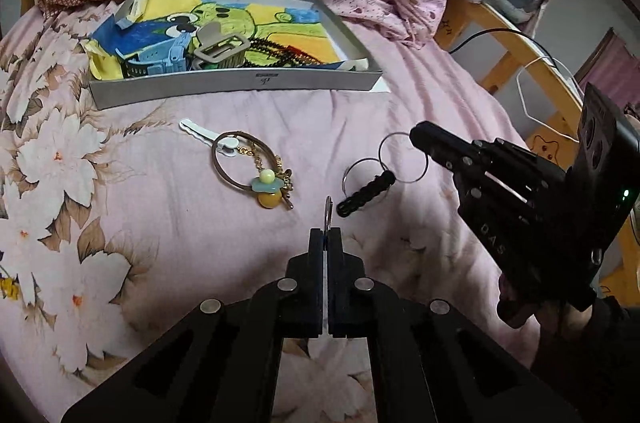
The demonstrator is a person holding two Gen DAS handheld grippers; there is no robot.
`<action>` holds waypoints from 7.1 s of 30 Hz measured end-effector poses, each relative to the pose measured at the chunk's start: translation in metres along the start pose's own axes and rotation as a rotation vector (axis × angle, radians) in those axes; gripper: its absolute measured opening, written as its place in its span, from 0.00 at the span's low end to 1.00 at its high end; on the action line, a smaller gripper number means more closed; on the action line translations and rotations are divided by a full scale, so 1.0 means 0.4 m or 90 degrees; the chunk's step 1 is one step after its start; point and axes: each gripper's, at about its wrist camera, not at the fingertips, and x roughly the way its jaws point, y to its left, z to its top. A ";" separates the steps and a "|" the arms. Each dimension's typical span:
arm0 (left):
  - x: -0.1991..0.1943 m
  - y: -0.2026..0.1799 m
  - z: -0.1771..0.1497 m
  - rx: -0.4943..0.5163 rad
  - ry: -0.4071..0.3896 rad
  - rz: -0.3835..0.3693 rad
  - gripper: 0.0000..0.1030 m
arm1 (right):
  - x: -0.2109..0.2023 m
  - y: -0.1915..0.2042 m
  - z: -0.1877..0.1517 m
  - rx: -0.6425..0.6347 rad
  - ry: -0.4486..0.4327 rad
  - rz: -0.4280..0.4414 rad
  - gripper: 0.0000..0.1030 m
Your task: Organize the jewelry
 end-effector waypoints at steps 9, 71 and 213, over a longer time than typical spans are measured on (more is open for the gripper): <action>-0.048 -0.007 0.031 0.007 -0.037 -0.006 0.00 | -0.056 0.002 0.044 -0.005 -0.046 -0.013 0.01; 0.047 0.120 0.323 -0.006 -0.146 0.015 0.00 | 0.163 -0.156 0.243 0.133 -0.022 0.158 0.03; 0.186 0.161 0.115 0.033 -0.002 0.112 0.01 | 0.382 -0.208 0.026 0.263 0.139 0.178 0.49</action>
